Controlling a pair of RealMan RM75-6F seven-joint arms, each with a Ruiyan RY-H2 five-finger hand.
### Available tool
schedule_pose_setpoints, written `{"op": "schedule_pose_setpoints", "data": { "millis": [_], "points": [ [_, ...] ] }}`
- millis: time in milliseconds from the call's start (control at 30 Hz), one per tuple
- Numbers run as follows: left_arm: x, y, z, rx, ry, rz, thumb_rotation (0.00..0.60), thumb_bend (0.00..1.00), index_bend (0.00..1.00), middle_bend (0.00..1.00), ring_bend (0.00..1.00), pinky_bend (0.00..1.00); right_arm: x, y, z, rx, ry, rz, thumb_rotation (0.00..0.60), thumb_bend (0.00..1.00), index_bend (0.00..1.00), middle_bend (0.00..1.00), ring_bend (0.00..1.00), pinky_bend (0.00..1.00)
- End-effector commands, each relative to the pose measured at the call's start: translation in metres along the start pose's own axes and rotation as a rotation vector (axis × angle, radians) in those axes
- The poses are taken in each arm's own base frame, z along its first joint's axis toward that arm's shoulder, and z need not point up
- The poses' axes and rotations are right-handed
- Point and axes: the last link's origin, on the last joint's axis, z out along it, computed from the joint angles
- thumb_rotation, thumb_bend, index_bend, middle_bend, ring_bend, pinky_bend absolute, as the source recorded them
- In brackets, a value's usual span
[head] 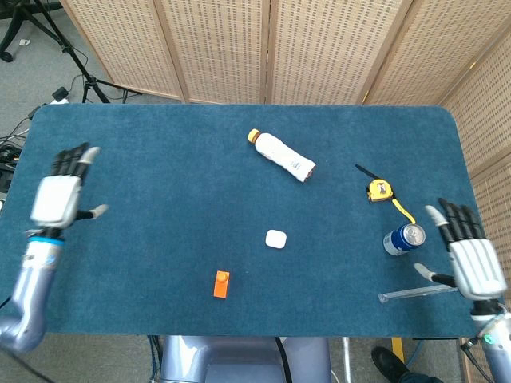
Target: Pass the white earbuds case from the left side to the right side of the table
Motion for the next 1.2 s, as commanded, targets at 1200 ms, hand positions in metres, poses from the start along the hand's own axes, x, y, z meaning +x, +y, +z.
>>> {"op": "schedule_pose_setpoints", "data": {
  "millis": [1200],
  "points": [
    [0.035, -0.05, -0.067, 0.085, 0.039, -0.131, 0.6, 0.0, 0.0, 0.0, 0.0, 0.0, -0.162, -0.248, 0.14, 0.059, -0.438, 0.059, 0.6, 0.26, 0.25, 0.29, 0.17, 0.0]
  ]
}}
